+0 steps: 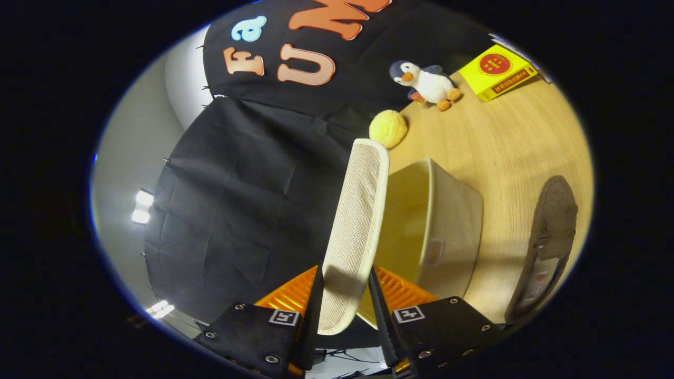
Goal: Open the storage box then place both shoes into the box .Put the left shoe in first, then the right shoe, with the right side of both shoes facing outward in a uniform manner.
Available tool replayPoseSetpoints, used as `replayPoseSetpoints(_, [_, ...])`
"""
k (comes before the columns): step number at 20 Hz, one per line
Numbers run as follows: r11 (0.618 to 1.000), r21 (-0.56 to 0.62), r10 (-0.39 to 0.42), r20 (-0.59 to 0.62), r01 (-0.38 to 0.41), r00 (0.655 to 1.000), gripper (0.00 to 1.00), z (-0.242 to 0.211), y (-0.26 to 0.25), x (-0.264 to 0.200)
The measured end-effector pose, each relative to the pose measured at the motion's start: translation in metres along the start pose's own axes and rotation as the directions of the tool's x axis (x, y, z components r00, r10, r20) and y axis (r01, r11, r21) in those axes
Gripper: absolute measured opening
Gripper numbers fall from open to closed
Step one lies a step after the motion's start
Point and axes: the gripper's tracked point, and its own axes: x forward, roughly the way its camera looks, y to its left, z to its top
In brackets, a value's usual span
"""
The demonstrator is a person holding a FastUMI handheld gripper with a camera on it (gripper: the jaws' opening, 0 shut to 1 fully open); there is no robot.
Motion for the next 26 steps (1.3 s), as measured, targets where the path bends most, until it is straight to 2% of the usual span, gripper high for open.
replayPoseSetpoints(2, [1.0, -0.017, 0.023, 0.005, -0.023, 1.0, 0.42, 0.002, 0.021, 0.005])
replayPoseSetpoints(4, [0.999, -0.021, 0.045, 0.011, -0.045, 0.999, 0.36, 0.005, 0.042, 0.014])
replayPoseSetpoints(10, [0.995, -0.032, 0.092, -0.001, -0.092, 0.996, 0.33, 0.01, 0.095, 0.053])
replayPoseSetpoints(14, [0.989, -0.021, 0.145, 0.015, -0.145, 0.989, 0.15, 0.014, 0.144, 0.091])
replayPoseSetpoints(16, [0.99, -0.056, 0.13, -0.002, -0.13, 0.992, 0.12, 0.007, 0.159, 0.114])
replayPoseSetpoints(19, [0.987, -0.136, 0.087, -0.02, -0.089, 0.996, 0.13, -0.005, 0.171, 0.152])
replayPoseSetpoints(26, [0.986, -0.168, -0.033, -0.059, 0.022, 0.998, 0.14, -0.031, 0.159, 0.235])
